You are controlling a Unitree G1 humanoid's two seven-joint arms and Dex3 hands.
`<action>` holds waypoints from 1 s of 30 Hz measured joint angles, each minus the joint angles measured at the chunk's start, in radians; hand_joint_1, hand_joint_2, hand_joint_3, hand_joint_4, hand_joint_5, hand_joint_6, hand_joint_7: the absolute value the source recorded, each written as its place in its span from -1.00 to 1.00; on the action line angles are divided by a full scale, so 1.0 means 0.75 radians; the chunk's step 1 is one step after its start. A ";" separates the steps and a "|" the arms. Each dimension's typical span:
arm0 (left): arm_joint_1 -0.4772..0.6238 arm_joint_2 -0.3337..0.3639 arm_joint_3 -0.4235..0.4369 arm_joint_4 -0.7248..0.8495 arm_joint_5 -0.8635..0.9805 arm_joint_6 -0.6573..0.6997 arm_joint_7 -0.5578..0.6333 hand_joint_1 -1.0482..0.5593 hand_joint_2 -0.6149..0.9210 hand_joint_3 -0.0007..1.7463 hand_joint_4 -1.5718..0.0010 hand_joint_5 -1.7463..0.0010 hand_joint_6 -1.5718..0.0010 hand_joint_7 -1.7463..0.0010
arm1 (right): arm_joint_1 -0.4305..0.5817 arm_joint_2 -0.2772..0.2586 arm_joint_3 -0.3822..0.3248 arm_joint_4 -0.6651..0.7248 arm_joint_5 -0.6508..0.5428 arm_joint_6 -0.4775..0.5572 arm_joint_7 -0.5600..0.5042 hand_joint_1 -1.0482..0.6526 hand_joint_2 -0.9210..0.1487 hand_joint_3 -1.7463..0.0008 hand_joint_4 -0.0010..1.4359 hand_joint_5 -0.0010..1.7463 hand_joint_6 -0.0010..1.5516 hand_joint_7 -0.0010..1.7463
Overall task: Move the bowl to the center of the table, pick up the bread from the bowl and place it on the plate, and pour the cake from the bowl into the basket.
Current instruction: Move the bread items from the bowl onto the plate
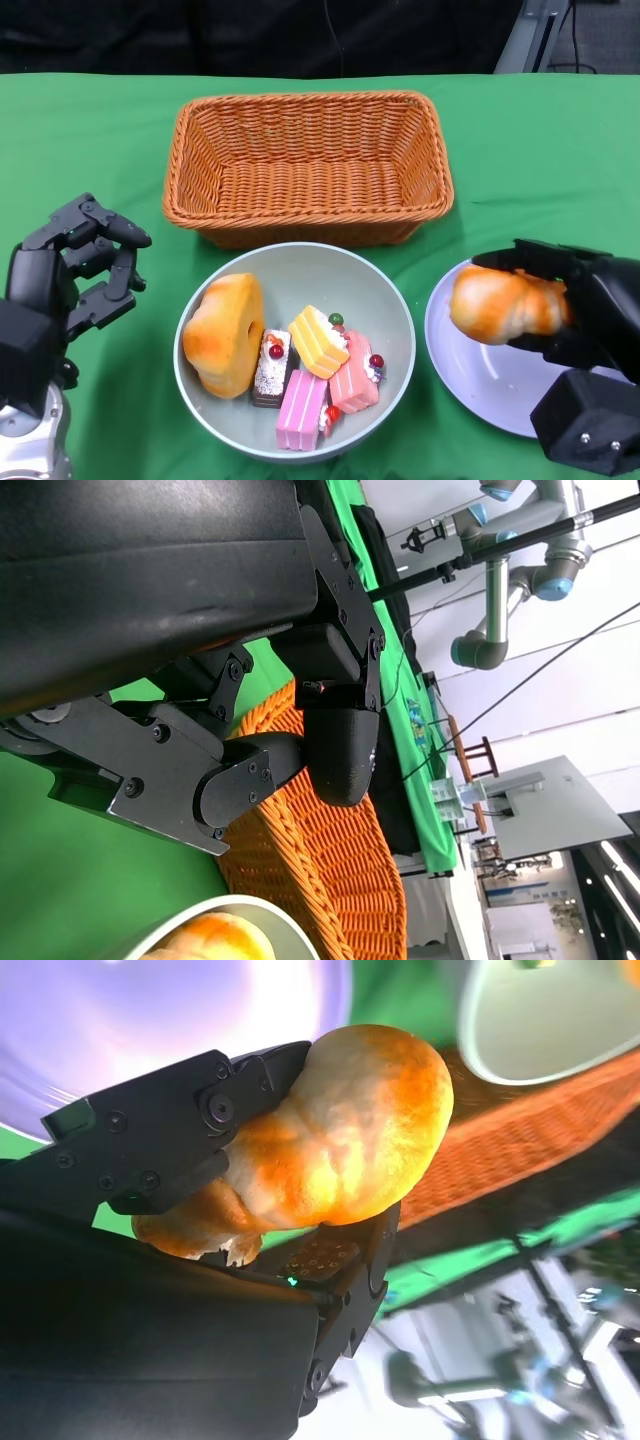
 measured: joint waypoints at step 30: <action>-0.004 0.006 -0.006 0.004 -0.026 -0.032 -0.044 0.18 0.68 0.03 -0.02 -0.92 0.02 -0.52 | -0.497 0.070 0.230 1.178 -0.141 -0.227 -0.709 0.18 -0.96 0.99 0.15 0.47 0.39 -0.67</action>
